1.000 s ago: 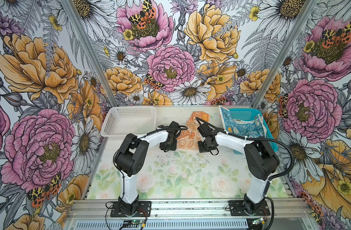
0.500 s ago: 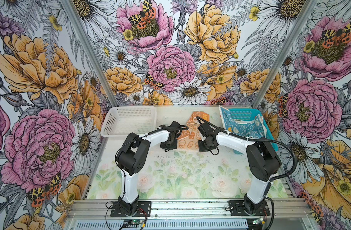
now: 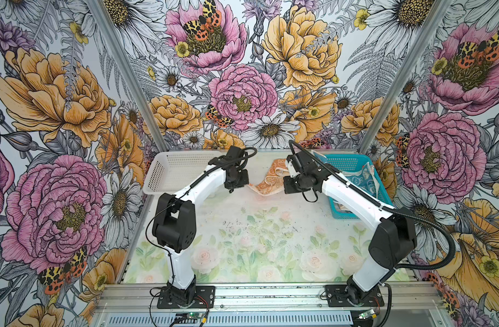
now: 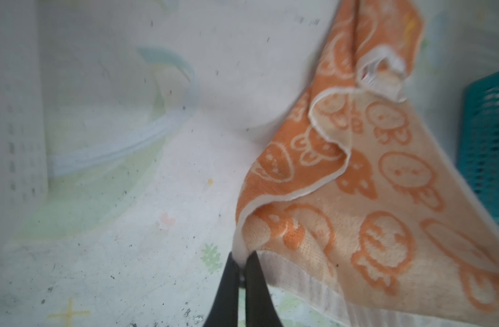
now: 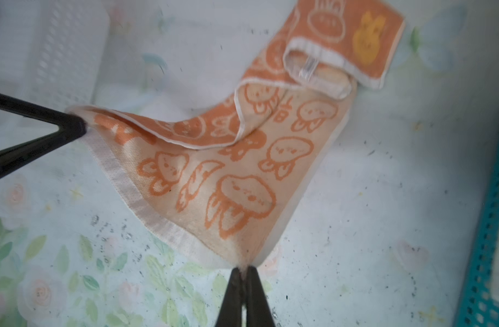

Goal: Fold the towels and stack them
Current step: 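Lift the orange towel high with both grippers so it hangs flat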

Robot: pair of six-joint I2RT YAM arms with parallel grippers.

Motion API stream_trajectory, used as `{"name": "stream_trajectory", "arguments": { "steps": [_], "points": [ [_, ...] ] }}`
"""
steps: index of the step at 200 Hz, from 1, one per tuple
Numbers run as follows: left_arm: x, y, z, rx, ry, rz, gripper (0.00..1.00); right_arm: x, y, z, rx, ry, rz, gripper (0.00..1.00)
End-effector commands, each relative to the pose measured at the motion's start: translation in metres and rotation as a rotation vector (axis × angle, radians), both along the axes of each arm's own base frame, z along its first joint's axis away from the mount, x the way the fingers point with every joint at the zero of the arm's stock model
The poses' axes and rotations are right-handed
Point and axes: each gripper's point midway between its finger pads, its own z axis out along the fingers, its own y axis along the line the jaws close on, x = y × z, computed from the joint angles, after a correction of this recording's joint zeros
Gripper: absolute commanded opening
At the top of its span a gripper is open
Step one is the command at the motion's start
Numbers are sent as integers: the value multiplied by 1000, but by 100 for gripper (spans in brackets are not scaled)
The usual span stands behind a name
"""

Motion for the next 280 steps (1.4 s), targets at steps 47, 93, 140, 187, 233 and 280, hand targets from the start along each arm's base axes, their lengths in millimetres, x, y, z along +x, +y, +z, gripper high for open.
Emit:
{"name": "stream_trajectory", "arguments": {
  "steps": [47,93,140,187,233,280],
  "points": [
    [0,12,241,-361,-438,54,0,-9,-31,232,179,-465,5,0],
    [-37,22,312,-430,-584,40,0,-50,-38,305,248,-601,79,0],
    [-115,19,361,-468,-710,11,0,-105,-42,328,312,-635,169,0],
    [-157,14,365,-559,-681,27,0,-132,-40,327,360,-614,209,0],
    [-112,23,334,-527,-582,95,0,-83,-43,307,337,-535,109,0],
    [8,25,226,-375,-377,163,0,44,-57,210,273,-292,-45,0]
  ]
}}
